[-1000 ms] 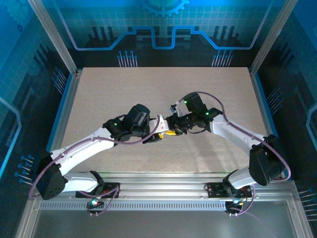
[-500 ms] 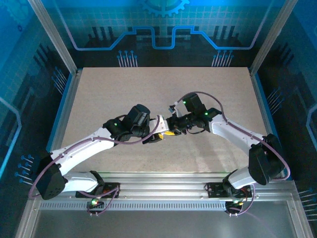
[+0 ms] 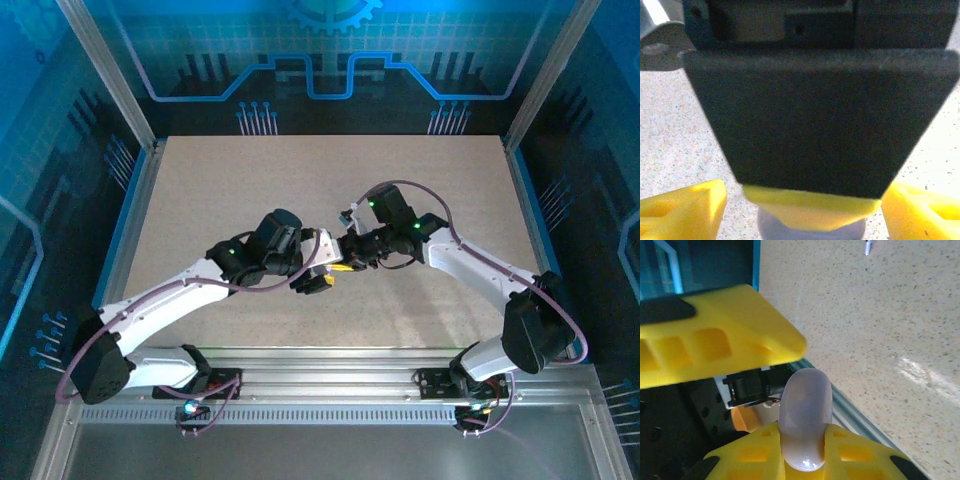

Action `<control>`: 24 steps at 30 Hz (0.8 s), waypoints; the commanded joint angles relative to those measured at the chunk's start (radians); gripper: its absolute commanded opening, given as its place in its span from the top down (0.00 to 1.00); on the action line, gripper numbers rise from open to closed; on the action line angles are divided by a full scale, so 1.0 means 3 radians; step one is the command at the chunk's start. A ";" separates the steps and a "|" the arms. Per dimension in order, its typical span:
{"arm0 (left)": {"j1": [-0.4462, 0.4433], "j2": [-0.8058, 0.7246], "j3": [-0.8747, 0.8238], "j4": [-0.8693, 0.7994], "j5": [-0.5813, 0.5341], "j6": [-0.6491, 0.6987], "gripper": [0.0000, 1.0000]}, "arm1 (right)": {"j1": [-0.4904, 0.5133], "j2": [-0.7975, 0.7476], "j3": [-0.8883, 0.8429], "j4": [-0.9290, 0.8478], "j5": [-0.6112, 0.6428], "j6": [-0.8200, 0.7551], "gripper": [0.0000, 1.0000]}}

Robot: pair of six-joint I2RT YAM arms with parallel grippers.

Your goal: Insert the wireless bluetooth earbuds into the charging case

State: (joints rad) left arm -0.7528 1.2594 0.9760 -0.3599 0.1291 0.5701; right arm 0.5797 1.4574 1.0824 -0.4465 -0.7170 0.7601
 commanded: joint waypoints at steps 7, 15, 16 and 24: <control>0.0038 -0.0173 0.0033 -0.0191 0.0460 -0.0077 0.17 | -0.0225 -0.0195 0.0041 -0.0350 0.0071 -0.0856 0.80; 0.0492 -0.0219 0.0174 -0.0379 0.1279 -0.0391 0.21 | -0.0418 -0.0506 0.0067 -0.0605 0.0090 -0.1883 0.81; 0.0542 -0.0225 0.0165 -0.0359 0.1382 -0.0413 0.22 | -0.0436 -0.0551 0.0080 -0.0660 0.0104 -0.2007 0.81; 0.0693 -0.0155 0.0258 -0.0499 0.2172 -0.0205 0.30 | -0.0557 -0.0823 0.0326 -0.1334 -0.0070 -0.3482 0.80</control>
State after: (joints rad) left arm -0.5495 1.2118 1.0084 -0.4618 0.6220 0.4713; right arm 0.4236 1.2362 1.1294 -0.7158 -0.6914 -0.0200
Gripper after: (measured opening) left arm 0.717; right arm 0.199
